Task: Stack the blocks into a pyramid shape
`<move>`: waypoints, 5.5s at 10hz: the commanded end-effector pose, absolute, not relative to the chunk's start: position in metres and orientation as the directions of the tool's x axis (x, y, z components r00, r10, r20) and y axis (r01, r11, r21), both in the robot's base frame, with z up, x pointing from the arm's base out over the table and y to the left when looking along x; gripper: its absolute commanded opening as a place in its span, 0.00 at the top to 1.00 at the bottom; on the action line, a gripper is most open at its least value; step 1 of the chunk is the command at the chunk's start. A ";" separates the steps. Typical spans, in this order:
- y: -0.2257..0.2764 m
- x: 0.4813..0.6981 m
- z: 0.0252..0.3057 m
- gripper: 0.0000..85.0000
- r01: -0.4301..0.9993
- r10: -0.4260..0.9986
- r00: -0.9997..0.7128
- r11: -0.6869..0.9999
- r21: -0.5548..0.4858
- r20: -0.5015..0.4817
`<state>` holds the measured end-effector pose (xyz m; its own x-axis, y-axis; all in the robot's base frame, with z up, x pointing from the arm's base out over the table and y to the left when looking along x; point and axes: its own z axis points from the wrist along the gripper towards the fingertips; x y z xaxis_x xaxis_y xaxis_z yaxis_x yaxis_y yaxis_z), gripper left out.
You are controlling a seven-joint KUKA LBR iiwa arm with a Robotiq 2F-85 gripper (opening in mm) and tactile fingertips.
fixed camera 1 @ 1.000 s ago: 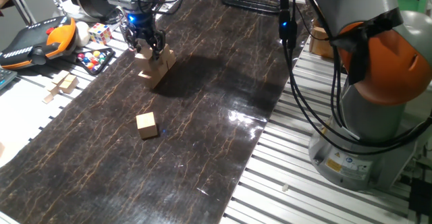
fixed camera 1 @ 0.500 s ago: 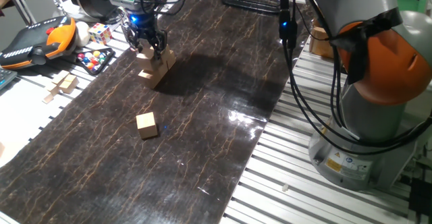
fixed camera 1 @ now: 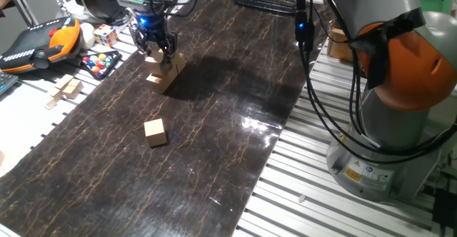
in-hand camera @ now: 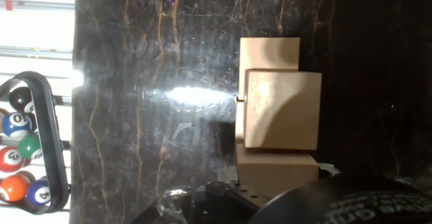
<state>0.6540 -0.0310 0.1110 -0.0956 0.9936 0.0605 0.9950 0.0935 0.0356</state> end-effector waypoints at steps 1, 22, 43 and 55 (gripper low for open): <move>-0.032 0.654 0.110 0.99 0.995 0.994 -0.096 0.093 0.038 0.060; -0.035 0.655 0.100 0.99 0.996 0.994 -0.082 0.079 0.041 0.069; -0.034 0.653 0.101 0.22 0.994 0.992 -0.103 0.100 0.045 0.076; 0.028 0.622 0.141 0.19 0.976 0.975 -0.215 0.213 0.048 0.052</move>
<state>0.6227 0.0272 0.1409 -0.2066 0.9770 0.0533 0.9778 0.2042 0.0476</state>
